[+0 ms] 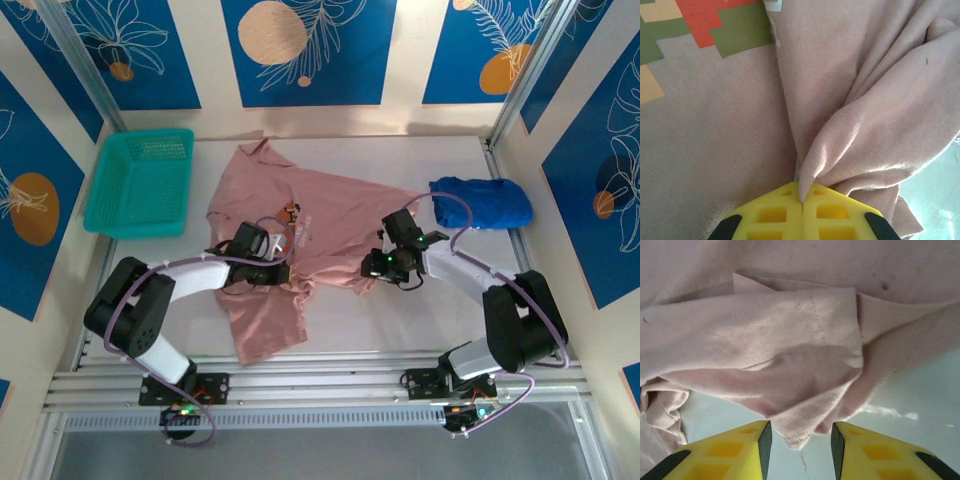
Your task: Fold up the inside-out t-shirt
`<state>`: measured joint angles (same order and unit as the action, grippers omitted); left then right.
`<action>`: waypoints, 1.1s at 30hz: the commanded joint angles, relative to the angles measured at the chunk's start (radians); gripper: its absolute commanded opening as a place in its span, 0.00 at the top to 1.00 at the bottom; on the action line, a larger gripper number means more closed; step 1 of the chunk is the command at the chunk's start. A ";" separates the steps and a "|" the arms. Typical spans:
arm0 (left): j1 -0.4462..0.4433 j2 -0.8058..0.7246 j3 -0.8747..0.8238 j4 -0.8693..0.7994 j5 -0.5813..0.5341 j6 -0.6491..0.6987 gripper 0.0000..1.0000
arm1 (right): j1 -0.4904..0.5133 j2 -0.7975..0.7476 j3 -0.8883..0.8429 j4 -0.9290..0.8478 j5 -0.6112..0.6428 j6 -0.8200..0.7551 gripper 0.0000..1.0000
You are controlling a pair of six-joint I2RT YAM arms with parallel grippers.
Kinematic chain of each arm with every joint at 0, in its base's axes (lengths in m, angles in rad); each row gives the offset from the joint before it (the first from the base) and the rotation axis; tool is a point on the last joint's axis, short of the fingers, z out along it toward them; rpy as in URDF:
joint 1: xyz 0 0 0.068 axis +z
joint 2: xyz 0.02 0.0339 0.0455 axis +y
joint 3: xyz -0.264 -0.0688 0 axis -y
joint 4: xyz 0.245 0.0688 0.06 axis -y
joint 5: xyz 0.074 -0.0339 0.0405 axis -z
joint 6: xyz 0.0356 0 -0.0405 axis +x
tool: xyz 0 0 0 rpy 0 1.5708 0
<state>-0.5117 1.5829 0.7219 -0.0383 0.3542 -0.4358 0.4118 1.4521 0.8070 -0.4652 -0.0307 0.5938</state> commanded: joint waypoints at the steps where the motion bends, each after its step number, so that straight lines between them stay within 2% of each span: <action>1: 0.011 -0.017 0.008 -0.021 0.004 0.021 1.00 | 0.007 0.062 0.017 0.035 -0.015 0.069 0.61; 5: 0.012 -0.024 0.008 -0.021 0.005 0.022 1.00 | 0.023 0.120 0.035 0.020 0.034 0.076 0.61; 11: 0.012 -0.023 0.008 -0.018 0.009 0.023 1.00 | 0.054 0.134 0.029 0.072 0.028 0.110 0.64; 12: 0.012 -0.024 0.007 -0.016 0.010 0.025 1.00 | 0.058 0.135 0.031 0.079 0.033 0.112 0.66; 15: 0.011 -0.020 0.008 -0.019 0.012 0.027 1.00 | 0.058 0.122 0.044 0.072 0.082 0.100 0.82; 17: 0.011 -0.023 0.009 -0.022 0.010 0.030 1.00 | 0.056 0.082 0.058 0.056 0.119 0.063 0.89; 21: 0.012 -0.031 0.001 -0.013 0.001 0.026 1.00 | 0.059 -0.020 0.047 0.089 0.072 -0.057 0.93; 24: 0.012 -0.038 -0.002 -0.019 -0.013 0.023 1.00 | 0.069 -0.078 0.002 0.081 -0.023 -0.093 0.92; 28: 0.011 -0.049 -0.007 -0.028 -0.028 0.023 1.00 | 0.129 -0.146 -0.109 0.051 -0.133 -0.107 0.84; 30: 0.012 -0.049 -0.008 -0.032 -0.032 0.024 1.00 | 0.148 -0.184 -0.150 0.025 -0.137 -0.122 0.76; 33: 0.012 -0.047 -0.008 -0.031 -0.033 0.025 1.00 | 0.126 -0.237 -0.171 -0.006 -0.102 -0.128 0.67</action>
<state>-0.5106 1.5566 0.7219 -0.0437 0.3351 -0.4355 0.5564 1.2655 0.6483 -0.4206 -0.1093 0.4969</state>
